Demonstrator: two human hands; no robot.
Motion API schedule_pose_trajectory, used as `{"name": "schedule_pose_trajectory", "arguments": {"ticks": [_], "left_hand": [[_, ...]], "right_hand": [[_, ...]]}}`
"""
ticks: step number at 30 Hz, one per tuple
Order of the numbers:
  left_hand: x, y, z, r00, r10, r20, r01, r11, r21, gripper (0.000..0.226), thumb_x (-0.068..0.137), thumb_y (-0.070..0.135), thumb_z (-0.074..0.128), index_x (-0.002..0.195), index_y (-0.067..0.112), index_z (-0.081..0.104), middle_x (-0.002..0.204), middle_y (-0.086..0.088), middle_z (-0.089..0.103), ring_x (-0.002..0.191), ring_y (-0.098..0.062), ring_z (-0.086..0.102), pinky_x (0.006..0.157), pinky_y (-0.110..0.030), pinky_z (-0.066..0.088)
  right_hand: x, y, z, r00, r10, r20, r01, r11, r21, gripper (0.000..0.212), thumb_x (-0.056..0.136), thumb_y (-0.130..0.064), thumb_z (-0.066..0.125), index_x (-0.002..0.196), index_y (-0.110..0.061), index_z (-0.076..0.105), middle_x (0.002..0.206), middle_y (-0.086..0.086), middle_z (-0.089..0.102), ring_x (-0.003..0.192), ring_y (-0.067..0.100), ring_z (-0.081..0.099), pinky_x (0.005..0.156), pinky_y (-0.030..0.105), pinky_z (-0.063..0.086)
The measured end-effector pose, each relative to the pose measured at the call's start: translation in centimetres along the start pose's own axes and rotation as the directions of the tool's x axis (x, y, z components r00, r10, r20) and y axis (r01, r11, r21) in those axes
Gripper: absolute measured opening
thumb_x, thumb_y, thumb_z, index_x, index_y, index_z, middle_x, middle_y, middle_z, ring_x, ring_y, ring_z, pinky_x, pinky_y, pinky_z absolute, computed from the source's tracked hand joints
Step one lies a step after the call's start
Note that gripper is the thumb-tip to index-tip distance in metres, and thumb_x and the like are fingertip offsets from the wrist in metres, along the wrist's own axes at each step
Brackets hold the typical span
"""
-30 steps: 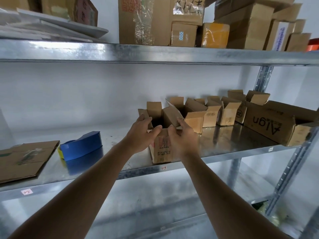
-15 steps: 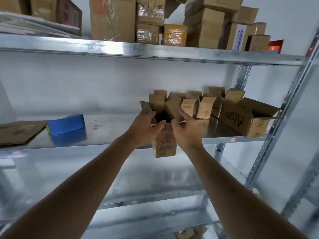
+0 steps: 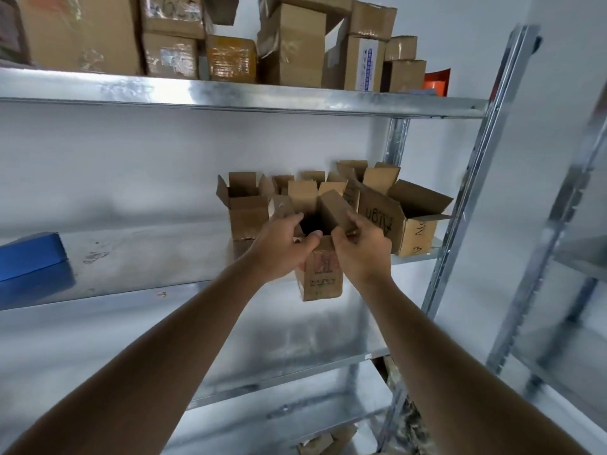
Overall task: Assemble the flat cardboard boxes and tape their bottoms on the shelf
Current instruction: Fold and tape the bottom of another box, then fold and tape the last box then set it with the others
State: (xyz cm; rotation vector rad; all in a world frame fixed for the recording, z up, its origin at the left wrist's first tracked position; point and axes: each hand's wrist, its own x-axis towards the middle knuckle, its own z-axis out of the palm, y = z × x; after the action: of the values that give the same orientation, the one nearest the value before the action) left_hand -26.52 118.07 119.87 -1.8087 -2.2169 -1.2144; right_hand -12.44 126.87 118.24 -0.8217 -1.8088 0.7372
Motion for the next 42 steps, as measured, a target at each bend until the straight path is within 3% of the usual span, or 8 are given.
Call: {"name": "schedule_pose_trajectory", "arguments": {"ticks": [3, 8, 13, 21, 27, 31, 36, 42], "left_hand": [[3.1, 0.0, 2.6, 0.999, -0.003, 0.039, 0.005, 0.999, -0.048, 0.03, 0.104, 0.039, 0.058, 0.124, 0.018, 0.063, 0.099, 0.025, 0.052, 0.089, 0.002, 0.059, 0.064, -0.006, 0.046], [9.0, -0.8, 6.4, 0.996, -0.017, 0.09, 0.025, 0.996, -0.088, 0.045, 0.104, 0.041, 0.057, 0.138, 0.012, 0.057, 0.115, 0.011, 0.056, 0.106, -0.011, 0.062, 0.078, -0.016, 0.052], [13.5, -1.7, 9.0, 0.989, -0.066, 0.129, 0.078, 0.993, -0.091, 0.064, 0.104, 0.044, 0.055, 0.156, 0.01, 0.039, 0.127, 0.006, 0.058, 0.108, -0.011, 0.061, 0.085, -0.024, 0.056], [17.8, -2.3, 11.0, 0.983, -0.107, 0.151, 0.103, 0.994, 0.033, 0.049, 0.106, 0.042, 0.053, 0.137, 0.004, 0.055, 0.117, -0.002, 0.053, 0.084, -0.002, 0.051, 0.064, -0.007, 0.038], [19.0, -2.0, 12.0, 0.974, -0.138, 0.178, 0.115, 0.984, 0.134, 0.07, 0.106, 0.051, 0.046, 0.161, 0.012, 0.029, 0.16, -0.006, 0.028, 0.139, -0.026, 0.044, 0.093, -0.021, 0.04], [19.7, -1.7, 11.8, 0.966, -0.182, 0.185, 0.137, 0.963, 0.233, 0.07, 0.105, 0.058, 0.042, 0.162, 0.019, 0.03, 0.167, 0.0, 0.02, 0.151, -0.031, 0.033, 0.111, -0.035, 0.039], [20.4, -1.2, 10.2, 0.97, -0.174, 0.173, 0.083, 0.896, 0.436, 0.066, 0.105, 0.061, 0.035, 0.16, 0.025, 0.033, 0.168, -0.007, 0.026, 0.158, -0.032, 0.017, 0.127, -0.055, 0.02], [19.1, 1.8, 7.5, 0.967, -0.191, 0.166, 0.095, 0.883, 0.46, 0.057, 0.107, 0.053, 0.04, 0.146, 0.014, 0.052, 0.149, -0.008, 0.053, 0.136, -0.029, 0.052, 0.112, -0.048, 0.045]], "right_hand": [[3.0, 2.5, -0.8, 1.0, 0.006, -0.017, -0.007, 0.999, -0.042, 0.036, 0.102, -0.029, 0.056, 0.137, -0.025, 0.065, 0.095, -0.008, 0.071, 0.075, -0.003, 0.061, 0.059, 0.005, 0.044], [8.4, 6.6, -0.7, 0.998, 0.012, -0.067, -0.017, 0.996, -0.083, 0.038, 0.102, -0.024, 0.058, 0.139, -0.026, 0.065, 0.096, -0.013, 0.064, 0.073, -0.011, 0.052, 0.056, -0.004, 0.036], [12.7, 9.7, 0.2, 0.998, 0.051, -0.045, -0.052, 0.998, -0.033, 0.041, 0.103, -0.031, 0.056, 0.144, -0.026, 0.06, 0.106, -0.012, 0.065, 0.086, -0.005, 0.057, 0.066, 0.006, 0.041], [17.0, 12.6, 1.5, 0.995, 0.1, 0.026, -0.099, 0.993, -0.06, 0.051, 0.105, -0.037, 0.054, 0.154, -0.026, 0.047, 0.112, -0.006, 0.067, 0.085, 0.004, 0.063, 0.06, 0.009, 0.048], [18.4, 13.1, 1.5, 0.989, 0.11, 0.1, -0.101, 0.991, -0.09, 0.052, 0.108, -0.037, 0.051, 0.157, -0.026, 0.04, 0.118, -0.006, 0.063, 0.091, 0.008, 0.064, 0.06, 0.008, 0.048], [18.9, 12.3, 0.3, 0.974, 0.081, 0.211, -0.041, 0.981, -0.19, 0.05, 0.109, -0.036, 0.047, 0.157, -0.023, 0.039, 0.118, -0.003, 0.063, 0.087, 0.006, 0.059, 0.072, 0.02, 0.055], [19.5, 10.4, -1.3, 0.963, 0.092, 0.255, 0.009, 0.929, -0.369, 0.032, 0.109, -0.043, 0.042, 0.114, -0.019, 0.062, 0.083, -0.006, 0.059, 0.07, 0.01, 0.06, 0.055, 0.018, 0.04], [19.1, 7.2, -3.6, 0.974, -0.025, 0.226, 0.151, 0.817, -0.557, 0.031, 0.107, -0.045, 0.044, 0.092, -0.023, 0.06, 0.076, -0.003, 0.06, 0.067, 0.012, 0.061, 0.056, 0.025, 0.048]]}}
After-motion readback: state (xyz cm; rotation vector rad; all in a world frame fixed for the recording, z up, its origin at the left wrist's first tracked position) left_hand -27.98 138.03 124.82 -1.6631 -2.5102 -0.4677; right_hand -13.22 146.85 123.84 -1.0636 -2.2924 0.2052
